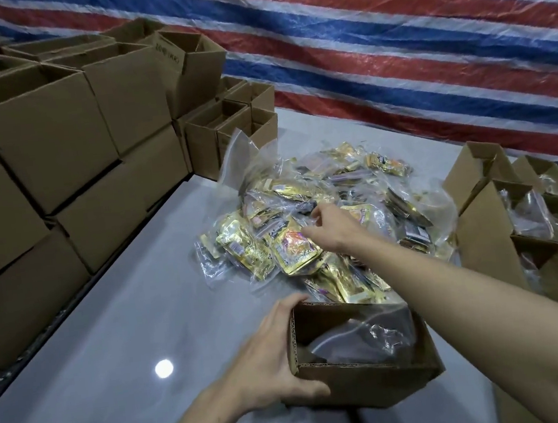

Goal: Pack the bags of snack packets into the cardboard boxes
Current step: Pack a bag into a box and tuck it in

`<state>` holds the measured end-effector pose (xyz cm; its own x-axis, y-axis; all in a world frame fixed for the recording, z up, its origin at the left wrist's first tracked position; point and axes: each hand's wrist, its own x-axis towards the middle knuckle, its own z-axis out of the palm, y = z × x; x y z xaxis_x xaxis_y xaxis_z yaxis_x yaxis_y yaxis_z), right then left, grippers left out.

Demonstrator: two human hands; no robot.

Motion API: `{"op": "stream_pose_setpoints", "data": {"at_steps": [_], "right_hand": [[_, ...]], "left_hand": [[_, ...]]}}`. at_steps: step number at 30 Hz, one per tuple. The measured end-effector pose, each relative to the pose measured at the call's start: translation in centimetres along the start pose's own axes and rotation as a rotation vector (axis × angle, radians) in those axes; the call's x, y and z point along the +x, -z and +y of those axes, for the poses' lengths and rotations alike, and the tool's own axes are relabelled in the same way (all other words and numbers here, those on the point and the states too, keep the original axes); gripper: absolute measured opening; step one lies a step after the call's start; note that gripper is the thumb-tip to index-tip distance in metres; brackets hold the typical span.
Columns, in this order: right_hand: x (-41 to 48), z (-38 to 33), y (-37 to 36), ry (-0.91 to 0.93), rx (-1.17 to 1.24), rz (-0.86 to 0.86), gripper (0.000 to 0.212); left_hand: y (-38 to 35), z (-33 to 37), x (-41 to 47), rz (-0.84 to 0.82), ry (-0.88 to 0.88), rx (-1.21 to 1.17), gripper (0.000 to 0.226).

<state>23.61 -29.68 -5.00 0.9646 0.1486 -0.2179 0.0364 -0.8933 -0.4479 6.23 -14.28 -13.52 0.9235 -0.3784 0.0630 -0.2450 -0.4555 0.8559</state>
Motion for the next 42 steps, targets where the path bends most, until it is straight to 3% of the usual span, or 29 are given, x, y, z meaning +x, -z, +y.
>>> {"op": "stream_pose_setpoints", "data": {"at_steps": [4, 8, 9, 12, 14, 17, 21, 26, 29, 32, 35, 39, 42], "right_hand": [[4.1, 1.2, -2.1, -0.138, 0.029, 0.024, 0.053], [6.2, 1.4, -3.6, -0.251, 0.099, -0.014, 0.088], [6.3, 1.3, -3.9, -0.275, 0.085, -0.020, 0.084], [6.5, 1.0, -4.2, -0.290, 0.071, -0.100, 0.036], [6.4, 1.1, -4.2, -0.287, 0.115, -0.158, 0.026], [5.6, 1.2, -3.9, -0.264, 0.180, -0.083, 0.028], [4.0, 1.4, -3.0, -0.206, 0.198, 0.053, 0.016], [1.0, 1.4, -1.4, -0.173, 0.262, 0.002, 0.018], [-0.8, 2.6, -0.4, -0.192, 0.468, -0.047, 0.024], [-2.4, 4.1, 0.7, -0.229, 0.595, 0.160, 0.036], [-3.5, 5.1, 1.7, -0.253, 0.707, 0.306, 0.035], [-5.1, 6.0, 2.5, -0.235, 0.793, 0.282, 0.030], [-6.3, 6.4, 3.2, -0.192, 0.942, 0.233, 0.015]], "left_hand": [[1.6, -0.2, 1.8, -0.053, 0.006, -0.006, 0.109], [3.0, -0.8, 4.5, -0.038, -0.010, -0.005, 0.106], [3.1, -1.0, 4.9, -0.038, -0.007, -0.020, 0.106], [3.1, -1.7, 5.6, -0.054, -0.017, 0.000, 0.108], [3.0, -2.0, 5.5, -0.075, -0.023, 0.026, 0.109], [2.7, -2.2, 5.0, -0.086, -0.025, 0.000, 0.109], [2.3, -1.9, 4.3, -0.064, -0.031, -0.025, 0.107], [2.2, -1.2, 3.5, -0.044, -0.054, -0.028, 0.104], [2.0, -0.8, 2.9, -0.031, -0.080, -0.025, 0.102], [1.4, -0.4, 2.3, -0.009, -0.102, -0.017, 0.099], [0.6, 0.1, 1.7, 0.005, -0.097, -0.005, 0.098], [-0.1, 0.6, 0.8, -0.006, -0.069, 0.020, 0.099], [-0.1, 1.1, 0.5, -0.023, -0.030, 0.058, 0.104]]}}
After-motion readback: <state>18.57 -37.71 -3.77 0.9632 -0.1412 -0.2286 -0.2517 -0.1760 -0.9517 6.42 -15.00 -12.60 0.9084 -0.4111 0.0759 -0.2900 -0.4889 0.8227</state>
